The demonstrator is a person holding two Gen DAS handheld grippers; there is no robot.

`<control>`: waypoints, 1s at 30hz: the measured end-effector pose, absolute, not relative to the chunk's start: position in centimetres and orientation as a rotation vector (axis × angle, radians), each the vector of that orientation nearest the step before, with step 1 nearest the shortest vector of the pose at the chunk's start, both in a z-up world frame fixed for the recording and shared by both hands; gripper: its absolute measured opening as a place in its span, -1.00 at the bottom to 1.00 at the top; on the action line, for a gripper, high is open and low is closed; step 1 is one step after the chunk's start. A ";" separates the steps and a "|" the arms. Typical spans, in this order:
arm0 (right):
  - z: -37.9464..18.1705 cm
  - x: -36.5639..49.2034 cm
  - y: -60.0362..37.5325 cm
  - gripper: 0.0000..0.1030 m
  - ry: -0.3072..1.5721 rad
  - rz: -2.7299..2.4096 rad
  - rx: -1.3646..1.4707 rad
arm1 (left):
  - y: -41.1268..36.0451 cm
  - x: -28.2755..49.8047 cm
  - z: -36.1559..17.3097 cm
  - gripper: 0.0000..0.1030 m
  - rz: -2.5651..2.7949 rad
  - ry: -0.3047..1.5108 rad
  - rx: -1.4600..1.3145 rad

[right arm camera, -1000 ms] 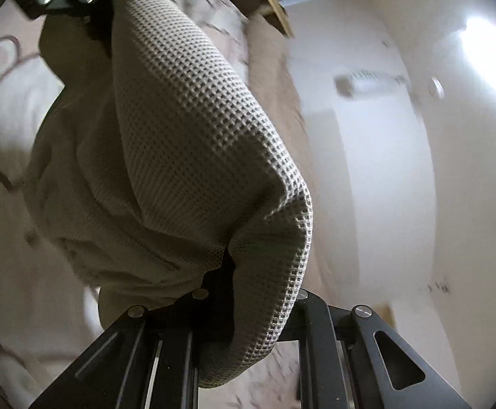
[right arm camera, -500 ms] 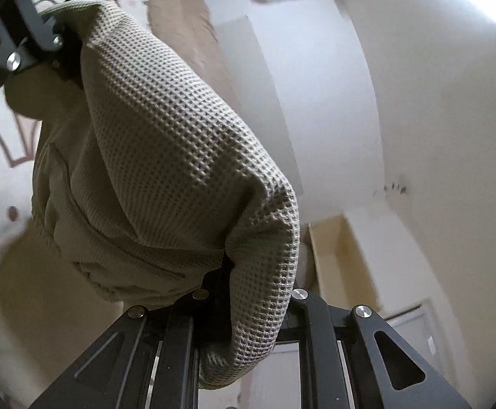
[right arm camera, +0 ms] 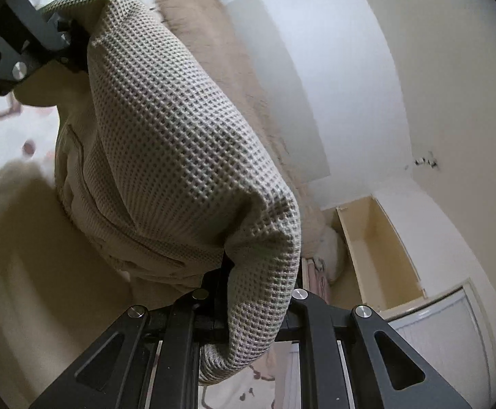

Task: Fold clothes
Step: 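Lift the pants bundle with both grippers and fold it over once more, then lower the folded bundle onto the sheet and open both grippers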

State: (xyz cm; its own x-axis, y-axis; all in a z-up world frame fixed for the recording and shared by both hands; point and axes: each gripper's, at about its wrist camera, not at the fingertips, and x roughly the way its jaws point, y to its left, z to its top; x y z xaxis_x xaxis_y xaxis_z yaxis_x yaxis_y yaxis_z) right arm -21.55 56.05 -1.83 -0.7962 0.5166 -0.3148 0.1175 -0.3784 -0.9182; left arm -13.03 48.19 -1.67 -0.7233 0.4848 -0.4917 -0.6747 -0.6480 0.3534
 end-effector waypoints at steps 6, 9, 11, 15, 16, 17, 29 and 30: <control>-3.7 -17.4 55.8 -0.73 -1.918 2.085 -0.746 | 46.6 -6.4 -4.0 -0.65 2.240 0.809 -0.286; -5.0 -14.0 56.3 -0.73 -2.095 1.987 -0.709 | 46.2 -2.3 -6.7 -0.65 2.140 0.905 -0.210; -6.1 -12.1 56.9 -0.73 -2.168 1.949 -0.738 | 46.1 0.3 -8.8 -0.65 2.086 0.968 -0.140; -9.7 -8.1 58.3 -0.73 -2.331 1.835 -0.878 | 46.7 4.3 -12.9 -0.65 1.961 1.134 -0.045; -10.5 -7.4 58.5 -0.73 -2.359 1.814 -0.913 | 46.9 5.2 -13.4 -0.65 1.932 1.162 -0.035; -11.4 -6.8 58.8 -0.73 -2.387 1.792 -0.954 | 47.1 6.0 -14.0 -0.65 1.902 1.190 -0.024; -16.6 -5.9 60.6 -0.42 -2.605 1.596 -1.192 | 47.0 9.0 -16.7 -0.64 1.775 1.329 0.037; -16.4 -6.2 60.6 -0.04 -2.608 1.597 -1.155 | 46.8 9.0 -16.6 -0.64 1.774 1.327 0.037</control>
